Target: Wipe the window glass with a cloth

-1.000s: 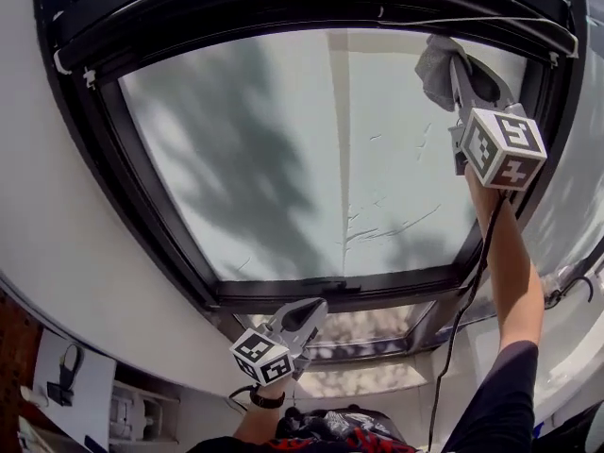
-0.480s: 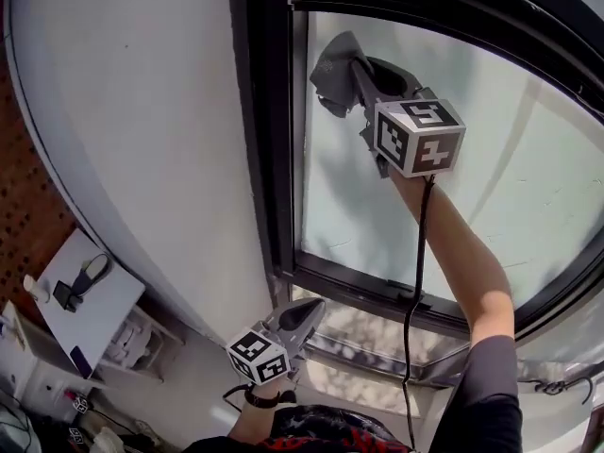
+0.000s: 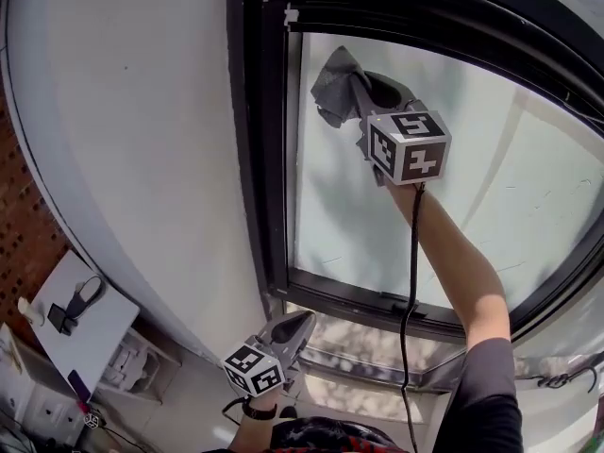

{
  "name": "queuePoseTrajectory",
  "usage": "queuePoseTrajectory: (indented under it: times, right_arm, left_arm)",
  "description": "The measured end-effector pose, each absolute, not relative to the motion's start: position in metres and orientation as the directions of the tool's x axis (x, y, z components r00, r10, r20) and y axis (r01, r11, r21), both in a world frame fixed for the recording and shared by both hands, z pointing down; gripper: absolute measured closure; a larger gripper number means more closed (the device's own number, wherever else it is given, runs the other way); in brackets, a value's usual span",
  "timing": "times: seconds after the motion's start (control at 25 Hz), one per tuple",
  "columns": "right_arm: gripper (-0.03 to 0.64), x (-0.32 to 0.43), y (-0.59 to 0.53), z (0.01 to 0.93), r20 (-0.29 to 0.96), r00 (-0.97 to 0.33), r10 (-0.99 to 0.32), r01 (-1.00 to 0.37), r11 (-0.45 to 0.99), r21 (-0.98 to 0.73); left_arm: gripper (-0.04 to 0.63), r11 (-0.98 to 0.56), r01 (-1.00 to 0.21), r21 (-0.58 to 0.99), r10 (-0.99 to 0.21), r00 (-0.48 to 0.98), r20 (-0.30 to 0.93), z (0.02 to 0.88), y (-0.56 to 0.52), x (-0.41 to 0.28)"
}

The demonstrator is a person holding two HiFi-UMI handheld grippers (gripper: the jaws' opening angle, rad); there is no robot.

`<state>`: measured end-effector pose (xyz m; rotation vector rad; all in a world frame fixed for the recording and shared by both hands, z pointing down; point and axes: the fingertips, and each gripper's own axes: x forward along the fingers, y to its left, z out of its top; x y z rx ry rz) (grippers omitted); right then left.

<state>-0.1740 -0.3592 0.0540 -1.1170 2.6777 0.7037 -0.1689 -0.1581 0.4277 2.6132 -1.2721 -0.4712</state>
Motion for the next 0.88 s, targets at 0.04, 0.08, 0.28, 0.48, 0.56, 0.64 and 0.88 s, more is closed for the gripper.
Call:
queuePoseTrajectory:
  times: [0.04, 0.08, 0.28, 0.48, 0.56, 0.64, 0.88]
  right_arm:
    - [0.598, -0.157, -0.358, 0.053, -0.318, -0.696, -0.644, -0.717, 0.593, 0.368]
    - [0.598, -0.136, -0.357, 0.052, -0.323, -0.679, -0.659, -0.732, 0.572, 0.371]
    - [0.598, -0.03, -0.355, 0.049, -0.371, -0.582, -0.724, -0.81, 0.477, 0.341]
    - [0.598, 0.091, -0.349, 0.046, -0.421, -0.448, -0.789, -0.888, 0.337, 0.314]
    - [0.598, 0.143, -0.341, 0.045, -0.45, -0.386, -0.805, -0.913, 0.263, 0.312]
    - [0.598, 0.193, -0.335, 0.047, -0.456, -0.321, -0.83, -0.933, 0.194, 0.304]
    - [0.598, 0.366, -0.318, 0.057, -0.444, -0.009, -0.896, -0.978, -0.085, 0.192]
  left_arm:
    - [0.593, -0.635, -0.71, 0.305, -0.771, 0.606, -0.195, 0.427, -0.162, -0.157]
    - [0.592, -0.661, -0.689, 0.299, -0.749, 0.634, -0.193, 0.426, -0.165, -0.144]
    - [0.592, -0.746, -0.6, 0.29, -0.658, 0.731, -0.18, 0.424, -0.181, -0.084]
    - [0.592, -0.803, -0.529, 0.275, -0.581, 0.798, -0.161, 0.423, -0.188, -0.023]
    - [0.592, -0.823, -0.504, 0.264, -0.55, 0.822, -0.147, 0.422, -0.19, 0.001]
    - [0.592, -0.843, -0.476, 0.25, -0.517, 0.844, -0.139, 0.42, -0.191, 0.024]
    - [0.592, -0.903, -0.369, 0.219, -0.402, 0.906, -0.133, 0.409, -0.183, 0.087]
